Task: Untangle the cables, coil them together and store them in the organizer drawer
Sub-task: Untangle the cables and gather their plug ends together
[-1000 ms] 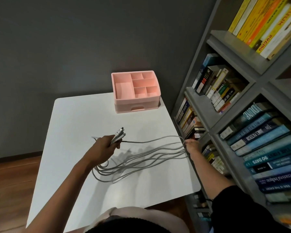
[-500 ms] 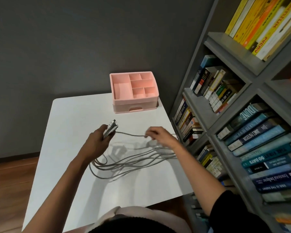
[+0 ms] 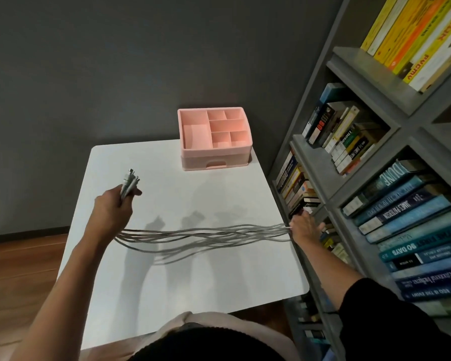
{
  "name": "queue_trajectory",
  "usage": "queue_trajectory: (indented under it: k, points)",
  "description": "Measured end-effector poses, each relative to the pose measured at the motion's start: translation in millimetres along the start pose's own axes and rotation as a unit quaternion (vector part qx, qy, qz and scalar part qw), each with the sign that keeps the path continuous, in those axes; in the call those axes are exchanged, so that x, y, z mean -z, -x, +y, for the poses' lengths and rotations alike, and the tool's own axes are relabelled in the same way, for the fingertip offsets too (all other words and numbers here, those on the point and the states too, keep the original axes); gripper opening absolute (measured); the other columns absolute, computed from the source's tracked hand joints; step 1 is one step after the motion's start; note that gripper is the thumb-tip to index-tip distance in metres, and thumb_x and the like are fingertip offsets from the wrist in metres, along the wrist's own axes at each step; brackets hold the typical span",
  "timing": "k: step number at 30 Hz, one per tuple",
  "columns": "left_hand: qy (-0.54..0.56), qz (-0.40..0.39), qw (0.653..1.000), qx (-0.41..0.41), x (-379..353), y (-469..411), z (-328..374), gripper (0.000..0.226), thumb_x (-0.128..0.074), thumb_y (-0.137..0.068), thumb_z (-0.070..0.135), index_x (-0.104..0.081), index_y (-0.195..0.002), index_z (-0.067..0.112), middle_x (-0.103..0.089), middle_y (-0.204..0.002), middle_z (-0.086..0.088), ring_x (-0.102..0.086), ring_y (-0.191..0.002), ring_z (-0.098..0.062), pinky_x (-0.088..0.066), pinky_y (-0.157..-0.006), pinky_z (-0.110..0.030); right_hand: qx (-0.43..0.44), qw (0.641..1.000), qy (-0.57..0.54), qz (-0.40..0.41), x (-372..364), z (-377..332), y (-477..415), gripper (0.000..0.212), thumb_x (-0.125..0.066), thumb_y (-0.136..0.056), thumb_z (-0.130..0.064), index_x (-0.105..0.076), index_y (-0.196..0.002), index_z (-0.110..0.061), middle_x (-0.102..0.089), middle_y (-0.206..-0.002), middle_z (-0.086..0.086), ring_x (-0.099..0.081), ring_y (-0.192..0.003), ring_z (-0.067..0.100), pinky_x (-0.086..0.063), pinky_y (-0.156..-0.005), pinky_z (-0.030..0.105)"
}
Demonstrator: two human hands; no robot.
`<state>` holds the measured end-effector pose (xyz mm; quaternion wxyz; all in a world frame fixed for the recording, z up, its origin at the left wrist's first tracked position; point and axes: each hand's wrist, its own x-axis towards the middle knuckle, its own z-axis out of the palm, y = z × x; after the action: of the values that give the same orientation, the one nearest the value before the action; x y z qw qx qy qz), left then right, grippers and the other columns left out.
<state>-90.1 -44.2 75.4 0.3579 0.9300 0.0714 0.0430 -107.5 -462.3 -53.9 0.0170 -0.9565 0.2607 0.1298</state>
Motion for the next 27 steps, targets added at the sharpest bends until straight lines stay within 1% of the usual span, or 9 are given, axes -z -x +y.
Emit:
queue_trajectory:
  k: [4,8,11,14,16,18,21,24,27]
  points:
    - [0.016,0.0,1.0,-0.018,-2,1,14,0.025,-0.045,-0.098,0.014,-0.07,-0.094,0.015,-0.047,-0.052,-0.004,-0.044,-0.049,-0.024,-0.035,-0.045,-0.015,-0.013,0.999,-0.039,0.023,-3,-7,8,0.024,-0.048,-0.096,-0.015,-0.059,-0.118,-0.018,-0.048,-0.129,0.009,-0.047,-0.118,0.026,-0.028,-0.097,0.042]
    - [0.079,-0.01,0.996,-0.026,1,-2,22,0.031,-0.044,-0.099,0.025,-0.068,-0.078,0.025,-0.035,-0.047,-0.002,-0.033,-0.048,-0.026,-0.029,-0.05,-0.031,0.054,0.986,-0.157,-0.006,14,-48,10,0.03,-0.056,-0.087,-0.003,-0.061,-0.113,-0.018,-0.054,-0.124,0.007,-0.048,-0.118,0.025,-0.034,-0.1,0.039]
    - [0.229,-0.023,0.973,-0.003,2,-8,34,0.037,-0.045,-0.099,0.036,-0.068,-0.074,0.021,-0.027,-0.044,0.009,-0.025,-0.045,-0.017,-0.025,-0.05,-0.028,0.206,0.921,-0.318,-0.093,37,-107,27,0.016,-0.057,-0.092,-0.008,-0.069,-0.102,-0.009,-0.068,-0.111,0.01,-0.063,-0.106,0.027,-0.047,-0.094,0.036]
    - [0.324,-0.036,0.945,-0.009,9,-11,58,0.04,-0.042,-0.101,0.038,-0.062,-0.076,0.014,-0.023,-0.043,0.013,-0.019,-0.038,-0.007,-0.018,-0.041,-0.018,0.334,0.832,-0.393,-0.205,70,-176,75,0.03,-0.047,-0.1,-0.019,-0.067,-0.109,0.001,-0.069,-0.111,0.017,-0.064,-0.084,0.013,-0.045,-0.077,0.01]
    - [0.358,-0.033,0.933,-0.028,16,-12,68,0.039,-0.042,-0.101,0.038,-0.06,-0.076,0.013,-0.022,-0.042,0.014,-0.018,-0.036,-0.003,-0.018,-0.038,-0.015,0.363,0.791,-0.396,-0.294,90,-209,104,0.045,-0.035,-0.104,-0.034,-0.066,-0.11,-0.002,-0.069,-0.109,0.018,-0.062,-0.084,0.013,-0.042,-0.08,0.012]
    - [0.376,-0.022,0.926,-0.04,22,-13,70,0.038,-0.041,-0.102,0.036,-0.058,-0.076,0.013,-0.022,-0.042,0.015,-0.019,-0.035,-0.002,-0.019,-0.037,-0.014,0.39,0.775,-0.359,-0.344,100,-224,117,0.057,-0.025,-0.103,-0.046,-0.069,-0.098,-0.009,-0.072,-0.089,0.014,-0.064,-0.081,0.016,-0.041,-0.085,0.019]
    - [0.371,-0.006,0.928,-0.044,26,-12,61,0.039,-0.041,-0.102,0.035,-0.057,-0.074,0.013,-0.022,-0.041,0.015,-0.019,-0.034,-0.002,-0.018,-0.037,-0.014,0.397,0.788,-0.305,-0.358,98,-212,115,0.067,-0.023,-0.102,-0.051,-0.066,-0.075,-0.007,-0.057,-0.05,0.004,-0.056,-0.052,0.019,-0.041,-0.071,0.021]
    - [0.388,0.008,0.921,-0.024,28,-10,49,0.039,-0.04,-0.102,0.033,-0.054,-0.072,0.014,-0.023,-0.04,0.015,-0.019,-0.033,-0.002,-0.019,-0.037,-0.014,0.373,0.824,-0.253,-0.344,82,-176,96,0.069,-0.026,-0.1,-0.054,-0.065,-0.065,-0.009,-0.044,-0.047,0.001,-0.038,-0.039,0.013,-0.038,-0.052,0.023]
    - [0.414,0.016,0.91,-0.012,29,-8,44,0.038,-0.04,-0.103,0.032,-0.053,-0.071,0.015,-0.022,-0.04,0.014,-0.018,-0.034,-0.003,-0.02,-0.039,-0.014,0.322,0.862,-0.212,-0.328,63,-134,77,0.067,-0.031,-0.098,-0.057,-0.06,-0.055,-0.013,-0.043,-0.048,-0.002,-0.035,-0.044,0.013,-0.034,-0.054,0.025]
